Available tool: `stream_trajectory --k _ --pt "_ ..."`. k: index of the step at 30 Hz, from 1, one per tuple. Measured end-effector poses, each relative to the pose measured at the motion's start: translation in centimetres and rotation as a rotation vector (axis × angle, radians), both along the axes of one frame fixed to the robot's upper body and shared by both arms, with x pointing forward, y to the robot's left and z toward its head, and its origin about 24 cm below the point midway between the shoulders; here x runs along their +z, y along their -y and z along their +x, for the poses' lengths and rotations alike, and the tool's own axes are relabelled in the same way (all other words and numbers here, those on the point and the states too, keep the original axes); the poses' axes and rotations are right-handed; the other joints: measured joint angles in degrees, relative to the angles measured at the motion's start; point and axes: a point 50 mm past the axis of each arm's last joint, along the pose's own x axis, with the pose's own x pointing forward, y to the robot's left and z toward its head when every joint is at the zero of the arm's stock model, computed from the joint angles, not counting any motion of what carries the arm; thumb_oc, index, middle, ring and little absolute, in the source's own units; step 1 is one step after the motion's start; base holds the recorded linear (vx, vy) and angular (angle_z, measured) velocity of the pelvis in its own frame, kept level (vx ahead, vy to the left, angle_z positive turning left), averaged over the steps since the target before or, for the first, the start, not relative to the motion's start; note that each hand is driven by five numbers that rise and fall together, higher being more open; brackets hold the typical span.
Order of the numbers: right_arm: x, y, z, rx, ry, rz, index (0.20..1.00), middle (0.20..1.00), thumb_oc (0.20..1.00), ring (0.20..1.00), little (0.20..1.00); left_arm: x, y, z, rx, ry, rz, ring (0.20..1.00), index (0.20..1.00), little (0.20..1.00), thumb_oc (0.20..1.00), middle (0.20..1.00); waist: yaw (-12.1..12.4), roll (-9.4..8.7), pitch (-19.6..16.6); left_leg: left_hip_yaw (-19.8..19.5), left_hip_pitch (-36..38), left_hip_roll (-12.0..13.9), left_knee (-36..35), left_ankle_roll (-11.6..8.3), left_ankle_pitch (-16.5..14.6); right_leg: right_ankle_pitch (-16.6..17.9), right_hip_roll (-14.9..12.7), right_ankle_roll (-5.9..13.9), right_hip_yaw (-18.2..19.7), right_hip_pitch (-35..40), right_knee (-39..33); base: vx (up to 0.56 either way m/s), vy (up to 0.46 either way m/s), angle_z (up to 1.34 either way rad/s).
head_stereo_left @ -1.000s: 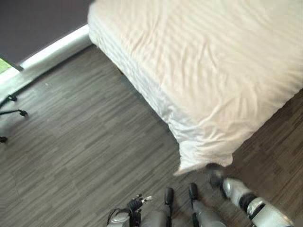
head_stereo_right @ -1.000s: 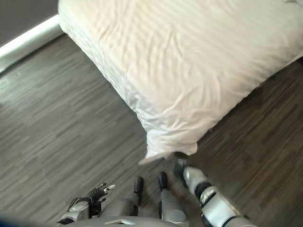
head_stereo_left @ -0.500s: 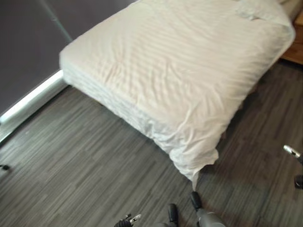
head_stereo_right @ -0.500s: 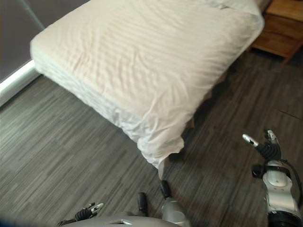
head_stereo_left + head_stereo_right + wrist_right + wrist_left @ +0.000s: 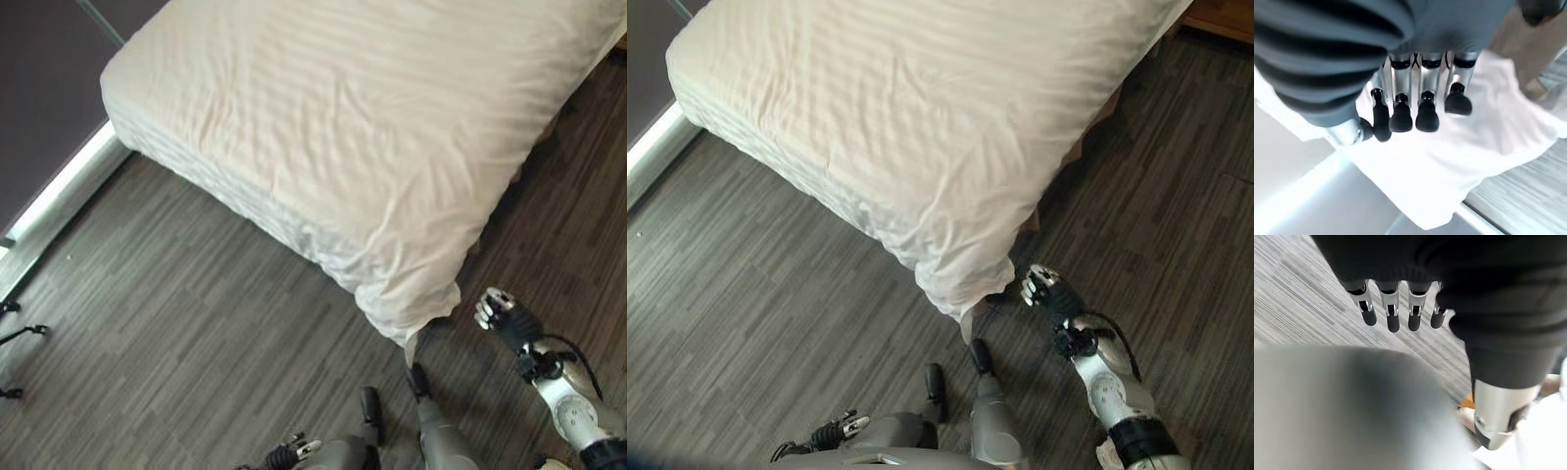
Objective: Making the bed.
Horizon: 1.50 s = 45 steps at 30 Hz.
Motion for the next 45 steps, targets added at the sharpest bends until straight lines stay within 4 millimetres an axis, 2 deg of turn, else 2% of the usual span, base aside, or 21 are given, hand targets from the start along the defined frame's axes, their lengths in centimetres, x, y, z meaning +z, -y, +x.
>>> stream_trajectory --k 2,4,7,10,14,17,20,23,25,27,33,35,36,37,38,39,40,41,42,43,45 --pt "2.4 -1.5 2.0 0.072 0.081 -0.008 0.2 0.2 0.2 0.2 0.2 0.1 -0.2 0.5 0.004 0.009 0.007 1.0 1.0 1.0 1.0 1.0 1.48 -0.61 0.76 1.02 -0.58 0.04 0.02 -0.18 0.34 0.41 0.05 -0.01 0.33 -0.81 0.02 -0.01 -0.031 -0.12" --pt "3.3 -2.1 2.7 0.099 0.11 -0.006 0.2 0.2 0.2 0.2 0.2 0.1 -0.2 0.7 0.004 0.023 0.009 1.0 1.0 1.0 1.0 1.0 2.55 -0.65 1.02 1.07 -0.59 0.07 0.03 -0.2 0.32 0.37 0.09 -0.04 0.3 -0.83 0.01 0.0 -0.036 -0.02" --pt "4.4 -4.3 3.5 0.165 0.149 0.072 0.2 0.2 0.2 0.2 0.2 0.2 -0.1 0.9 -0.002 0.035 0.01 1.0 1.0 1.0 1.0 1.0 2.95 -0.64 1.45 1.03 -0.64 0.15 0.3 -0.29 0.25 0.33 0.16 -0.14 0.15 -0.86 0.01 0.0 -0.006 0.01" --pt "4.1 -5.6 3.3 0.224 0.133 0.081 0.2 0.2 0.2 0.2 0.2 0.4 -0.2 1.5 -0.008 0.048 0.014 1.0 1.0 1.0 1.0 1.0 3.48 -0.67 1.64 0.96 -0.67 0.17 0.31 -0.29 0.25 0.46 0.15 -0.33 -0.01 -0.84 0.01 0.0 0.0 0.0" --pt "2.7 -8.3 2.8 0.373 0.052 0.053 0.2 0.2 0.2 0.2 0.2 0.7 -0.1 2.6 -0.034 0.082 0.021 1.0 1.0 1.0 1.0 1.0 4.15 -1.02 2.45 0.99 -1.15 0.22 0.12 -0.38 0.2 0.2 0.18 -0.05 -0.05 -1.34 0.01 0.0 -0.018 0.0" --pt "2.1 -9.1 2.8 0.423 0.02 0.023 0.2 0.2 0.2 0.2 0.2 0.9 -0.2 3.1 -0.039 0.104 0.022 1.0 1.0 1.0 1.0 1.0 4.24 -1.01 2.54 0.54 -2.7 0.09 0.04 -0.44 0.36 0.39 0.04 -0.18 -0.25 -2.77 0.02 0.0 -0.025 0.05" --pt "1.3 -8.1 3.3 0.378 -0.021 0.003 0.2 0.2 0.2 0.2 0.2 1.0 0.0 3.3 -0.045 0.114 0.018 1.0 1.0 1.0 1.0 1.0 4.24 -0.75 2.65 -0.42 -3.2 0.11 0.05 -0.35 0.55 0.33 -0.04 -0.17 -1.08 -3.03 0.01 0.01 -0.031 0.12" --pt "1.5 -6.9 4.5 0.314 -0.032 -0.022 0.2 0.2 0.2 0.2 0.2 1.2 0.0 3.5 -0.052 0.125 0.019 1.0 1.0 1.0 1.0 1.0 4.56 -0.48 2.87 -0.55 -4.7 0.02 0.31 -0.39 1.1 0.45 -0.24 -0.27 -1.4 -4.39 0.02 0.01 -0.03 0.07" --pt "2.9 -5.3 6.2 0.228 -0.007 -0.036 0.2 0.2 0.2 0.2 0.2 1.3 0.3 3.8 -0.068 0.141 0.017 1.0 1.0 1.0 1.0 1.0 4.8 0.5 3.47 -0.67 -6.25 -0.16 0.32 -0.33 1.42 0.59 -0.45 -0.22 -1.8 -5.81 0.01 0.03 -0.052 0.09" --pt "4.3 -4.0 7.0 0.183 0.02 -0.06 0.2 0.2 0.2 0.2 0.2 1.5 0.7 4.4 -0.08 0.165 0.011 1.0 1.0 1.0 1.0 1.0 5.54 1.34 4.6 -0.9 -7.02 -0.25 0.33 -0.3 1.66 0.72 -0.55 -0.14 -2.05 -6.56 0.01 0.02 -0.036 0.08" --pt "5.3 -3.6 7.6 0.196 0.071 -0.031 0.2 0.2 0.2 0.2 0.2 1.8 0.8 5.0 -0.092 0.184 0.007 1.0 1.0 1.0 1.0 1.0 5.11 2.44 6.09 -1.88 -9.93 -0.27 0.32 -0.74 2.6 1.4 -0.72 -0.29 -2.79 -9.22 0.01 0.03 -0.032 0.07" --pt "7.2 -2.7 9.1 0.165 0.118 -0.022 0.2 0.2 0.2 0.2 0.2 2.1 0.9 5.5 -0.061 0.209 -0.019 1.0 1.0 1.0 1.0 1.0 4.83 2.96 6.25 -1.83 -13.0 -0.48 0.01 -1.38 2.75 1.51 -1.16 -0.16 -3.11 -12.48 0.02 0.05 -0.048 -0.07" --pt "7.4 -2.0 9.3 0.121 0.125 0.009 0.2 0.2 0.2 0.2 0.2 2.1 1.0 5.7 -0.057 0.211 -0.024 1.0 1.0 1.0 1.0 1.0 4.87 3.19 6.37 -1.83 -13.51 -0.56 0.0 -1.68 2.97 1.78 -1.31 0.22 -3.25 -13.0 0.02 0.06 -0.039 0.06" --pt "6.0 3.4 9.0 -0.193 0.057 0.116 0.2 0.2 0.2 0.2 0.2 2.4 1.8 6.6 -0.075 0.23 -0.04 1.0 1.0 1.0 1.0 1.0 5.51 4.33 6.64 -1.77 -14.11 -0.71 0.01 -1.83 3.06 1.85 -1.48 0.33 -3.13 -13.96 0.55 0.06 -0.02 0.31" --pt "4.5 10.0 6.7 -0.617 -0.034 0.244 0.2 0.2 0.2 0.2 0.2 2.6 2.7 7.3 -0.09 0.248 -0.057 1.0 1.0 1.0 1.0 1.0 6.82 5.48 6.77 -1.73 -15.14 -1.17 0.0 -2.02 2.91 1.82 -1.82 0.35 -2.93 -15.5 2.2 0.05 -0.01 0.35" --pt "3.0 14.5 3.2 -0.873 -0.113 0.257 0.2 0.2 0.2 0.2 0.2 2.6 2.7 7.3 -0.073 0.249 -0.066 1.0 1.0 1.0 1.0 1.0 7.37 5.52 7.01 -1.75 -16.49 -1.45 0.32 -1.97 2.94 1.81 -2.11 0.36 -2.8 -16.83 2.25 0.04 -0.01 0.13" --pt "0.8 16.7 -0.2 -0.991 -0.189 0.219 0.2 0.2 0.2 0.2 0.2 2.7 2.5 7.4 -0.047 0.252 -0.071 1.0 1.0 1.0 1.0 1.0 6.9 5.44 7.98 -1.72 -16.25 -1.38 0.31 -1.51 3.29 1.92 -1.83 0.47 -2.63 -16.79 2.24 0.03 -0.01 -0.19" --pt "-1.1 17.8 -2.9 -1.081 -0.231 0.238 0.2 0.2 0.2 0.2 0.2 2.7 2.4 7.3 -0.036 0.25 -0.071 1.0 1.0 1.0 1.0 1.0 6.26 5.38 8.18 -1.69 -15.75 -1.4 0.01 -1.12 3.56 2.07 -1.73 0.47 -2.52 -16.47 2.36 0.01 0.0 -0.39" --pt "-4.1 18.6 -6.9 -1.192 -0.334 0.242 0.2 0.2 0.2 0.2 0.2 2.7 2.4 7.1 -0.027 0.251 -0.072 1.0 1.0 1.0 1.0 1.0 4.43 5.41 8.22 -1.51 -14.4 -1.4 0.0 -1.02 3.61 2.13 -1.63 0.5 -2.51 -15.4 2.32 0.0 0.008 -0.39" --pt "-5.7 18.7 -9.1 -1.238 -0.398 0.232 0.2 0.2 0.2 0.2 0.2 2.8 2.3 7.2 -0.014 0.258 -0.072 1.0 1.0 1.0 1.0 1.0 3.3 5.48 8.17 -1.54 -13.33 -1.37 -0.01 -0.99 3.63 2.15 -1.55 0.5 -2.51 -14.38 2.12 -0.03 0.017 -0.4" --pt "-6.7 18.9 -11.1 -1.279 -0.451 0.209 0.2 0.2 0.2 0.2 0.2 3.0 2.2 7.7 -0.003 0.276 -0.069 1.0 1.0 1.0 1.0 1.0 0.4 5.57 8.1 -0.88 -11.83 -1.4 -0.01 -0.89 3.26 2.46 -1.63 0.54 -2.47 -12.99 1.55 -0.04 0.023 -0.34"
